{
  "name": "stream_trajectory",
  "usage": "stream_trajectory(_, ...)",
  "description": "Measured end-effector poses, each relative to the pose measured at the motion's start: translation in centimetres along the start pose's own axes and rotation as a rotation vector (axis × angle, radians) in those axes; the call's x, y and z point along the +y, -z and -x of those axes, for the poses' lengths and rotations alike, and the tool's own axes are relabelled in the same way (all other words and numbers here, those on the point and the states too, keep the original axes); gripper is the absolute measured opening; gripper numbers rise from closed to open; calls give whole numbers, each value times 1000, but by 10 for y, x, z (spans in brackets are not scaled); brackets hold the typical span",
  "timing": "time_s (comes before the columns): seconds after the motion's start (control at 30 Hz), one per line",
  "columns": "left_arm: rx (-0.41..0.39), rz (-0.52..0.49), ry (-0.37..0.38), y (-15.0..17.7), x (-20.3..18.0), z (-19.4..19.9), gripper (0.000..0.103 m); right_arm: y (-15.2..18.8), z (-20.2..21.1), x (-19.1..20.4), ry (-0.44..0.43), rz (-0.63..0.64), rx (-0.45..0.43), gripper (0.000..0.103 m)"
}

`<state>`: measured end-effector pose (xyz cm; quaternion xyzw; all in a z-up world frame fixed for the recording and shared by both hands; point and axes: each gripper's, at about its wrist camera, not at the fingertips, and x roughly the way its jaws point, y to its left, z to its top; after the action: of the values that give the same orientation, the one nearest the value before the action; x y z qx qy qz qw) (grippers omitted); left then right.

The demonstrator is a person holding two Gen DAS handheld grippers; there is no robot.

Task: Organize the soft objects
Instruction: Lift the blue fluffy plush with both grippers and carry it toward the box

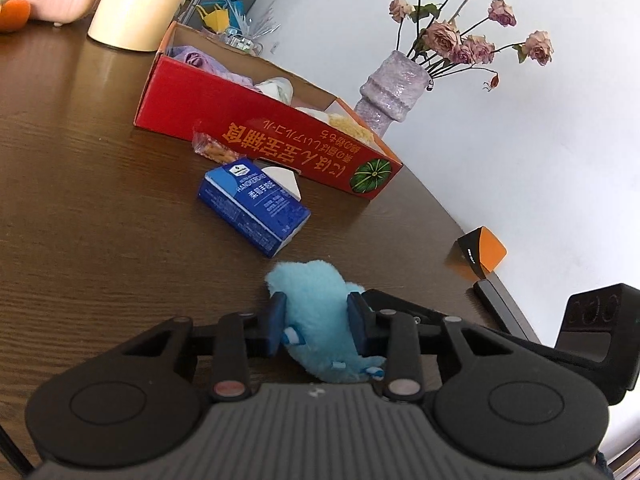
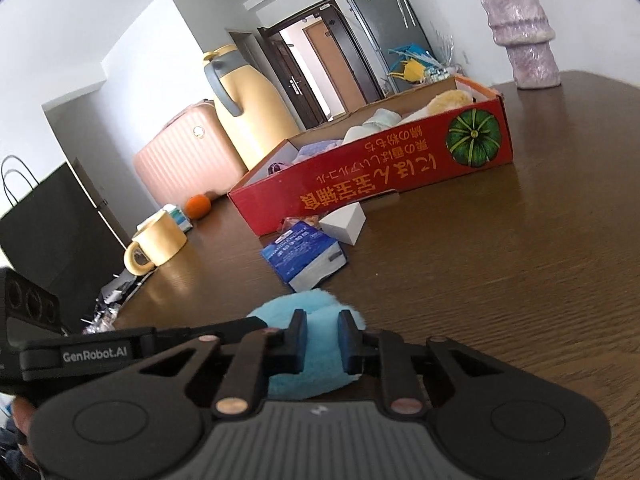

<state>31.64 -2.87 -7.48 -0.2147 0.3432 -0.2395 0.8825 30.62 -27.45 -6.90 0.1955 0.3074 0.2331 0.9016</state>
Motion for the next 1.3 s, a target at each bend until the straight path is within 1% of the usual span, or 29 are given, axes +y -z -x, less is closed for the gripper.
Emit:
stream_trajectory(0.1,3,6,-4,1,-1,2,33,0,2,-7,-25,-78,12,19)
stream_trajectory(0.2,7,4,-11,6,-4,9,33,3,9,-7,-46,-111,37,21)
stream_trajectory(0.3,12,3,-11,15,-5,21,32,12,16,-10,-96,-166,78,27)
stream_trajectory(0.4,18,18,2,26,-4,36,32,24,25,-11,-143,-221,108,28)
stream_trajectory(0.53,7,21,-12,42,-12,56,32,39,39,0,-150,-235,112,28)
stream_trajectory(0.6,-16,9,-14,48,-19,70,32,45,52,9,-163,-223,96,28)
stream_trajectory(0.73,-78,-40,0,55,-37,103,32,51,81,24,-210,-208,34,28)
stream_trajectory(0.83,-118,-84,7,61,-53,121,32,53,102,35,-217,-172,-6,28)
stream_trajectory(0.97,-148,-113,21,67,-66,138,32,54,124,47,-213,-132,-50,28)
stream_trajectory(1.2,-182,-116,36,78,-75,154,32,61,142,59,-203,-97,-70,28)
stream_trajectory(1.3,-194,-134,45,77,-78,159,32,61,148,65,-196,-93,-90,28)
